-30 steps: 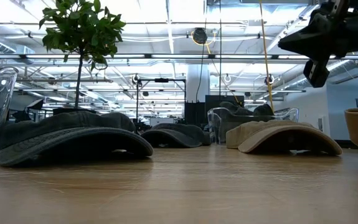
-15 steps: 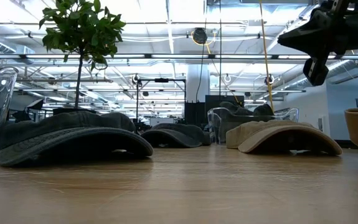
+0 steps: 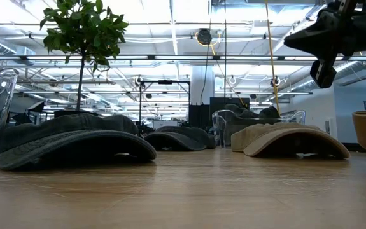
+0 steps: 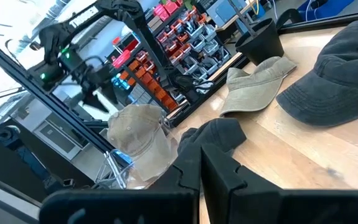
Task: Pick & Place hat
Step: Put the brown cap into the bottom transparent bin
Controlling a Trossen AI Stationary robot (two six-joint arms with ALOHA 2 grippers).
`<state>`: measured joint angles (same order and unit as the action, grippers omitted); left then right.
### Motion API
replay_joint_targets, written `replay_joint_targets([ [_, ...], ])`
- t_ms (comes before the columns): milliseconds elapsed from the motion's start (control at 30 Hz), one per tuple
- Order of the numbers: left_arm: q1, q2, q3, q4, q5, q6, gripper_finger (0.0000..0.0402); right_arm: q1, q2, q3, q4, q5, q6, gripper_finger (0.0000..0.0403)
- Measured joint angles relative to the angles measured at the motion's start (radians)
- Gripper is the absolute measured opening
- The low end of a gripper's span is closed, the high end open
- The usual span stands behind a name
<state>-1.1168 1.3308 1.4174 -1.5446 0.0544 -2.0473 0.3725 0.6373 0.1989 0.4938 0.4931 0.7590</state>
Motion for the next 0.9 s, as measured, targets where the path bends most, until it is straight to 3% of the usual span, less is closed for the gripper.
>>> replay_joint_targets([
  [100,0.002,-0.061,0.0,-0.03,-0.055,-0.006,0.0204,0.0,0.0,0.0,-0.005,0.0,-0.014,0.0],
  [167,0.015,-0.107,0.0,-0.025,-0.162,0.01,0.0194,0.0,0.0,0.0,-0.008,0.0,-0.025,0.0],
  [300,0.048,-0.187,0.0,-0.026,-0.538,0.092,0.0172,0.0,0.0,0.0,-0.017,0.0,-0.069,0.0],
  [400,0.092,-0.216,0.0,0.008,-0.868,0.247,0.0151,0.0,0.0,0.0,-0.015,0.0,-0.107,0.0],
  [500,0.175,-0.217,-0.001,0.111,-1.021,0.498,0.012,0.0,0.0,0.0,-0.008,0.001,-0.148,0.0],
  [700,0.437,-0.147,-0.002,0.42,-0.899,0.939,0.0015,-0.001,0.0,0.0,0.004,0.103,-0.259,0.0006],
  [800,0.579,-0.075,-0.002,0.581,-0.767,1.162,0.001,-0.022,0.0,0.0,0.004,0.114,-0.326,0.0025],
  [900,0.725,0.025,-0.002,0.713,-0.56,1.353,0.0004,-0.057,0.0,0.0,0.003,0.114,-0.347,0.0055],
])
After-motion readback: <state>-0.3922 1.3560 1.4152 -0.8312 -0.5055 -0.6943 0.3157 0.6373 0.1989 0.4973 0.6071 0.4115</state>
